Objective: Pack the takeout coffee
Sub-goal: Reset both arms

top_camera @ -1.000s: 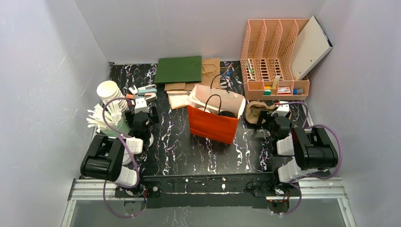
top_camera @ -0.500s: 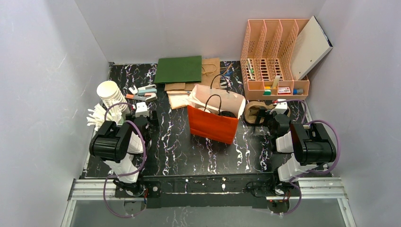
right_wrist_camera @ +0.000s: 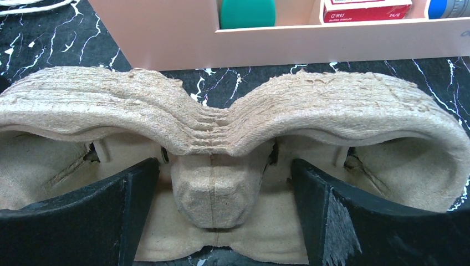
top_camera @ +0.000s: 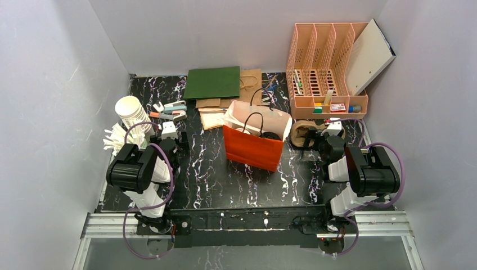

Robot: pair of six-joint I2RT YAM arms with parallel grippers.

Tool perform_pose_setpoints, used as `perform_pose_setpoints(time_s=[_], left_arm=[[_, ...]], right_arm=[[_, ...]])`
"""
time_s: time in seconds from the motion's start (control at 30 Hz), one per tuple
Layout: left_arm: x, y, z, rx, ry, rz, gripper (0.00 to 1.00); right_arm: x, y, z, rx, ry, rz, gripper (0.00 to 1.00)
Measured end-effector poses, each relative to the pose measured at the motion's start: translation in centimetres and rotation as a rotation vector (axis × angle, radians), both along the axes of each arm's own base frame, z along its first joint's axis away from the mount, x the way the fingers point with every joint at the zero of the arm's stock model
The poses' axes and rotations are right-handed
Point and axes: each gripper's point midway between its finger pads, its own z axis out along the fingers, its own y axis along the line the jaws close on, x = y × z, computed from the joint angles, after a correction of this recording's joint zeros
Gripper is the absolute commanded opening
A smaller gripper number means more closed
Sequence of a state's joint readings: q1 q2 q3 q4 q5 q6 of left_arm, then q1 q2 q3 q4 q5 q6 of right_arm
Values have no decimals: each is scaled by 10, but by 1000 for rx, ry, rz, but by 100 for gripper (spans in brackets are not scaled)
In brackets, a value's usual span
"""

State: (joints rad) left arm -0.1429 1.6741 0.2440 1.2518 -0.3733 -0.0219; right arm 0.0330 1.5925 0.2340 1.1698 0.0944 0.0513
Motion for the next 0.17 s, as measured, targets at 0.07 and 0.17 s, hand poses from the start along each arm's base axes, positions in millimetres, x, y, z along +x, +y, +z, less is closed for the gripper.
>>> perform_pose_setpoints(time_s=[0.07,0.17], left_arm=[[0,0,0,0,0,0,98],[0,0,0,0,0,0,98]], right_arm=[[0,0,0,0,0,0,98],[0,0,0,0,0,0,98]])
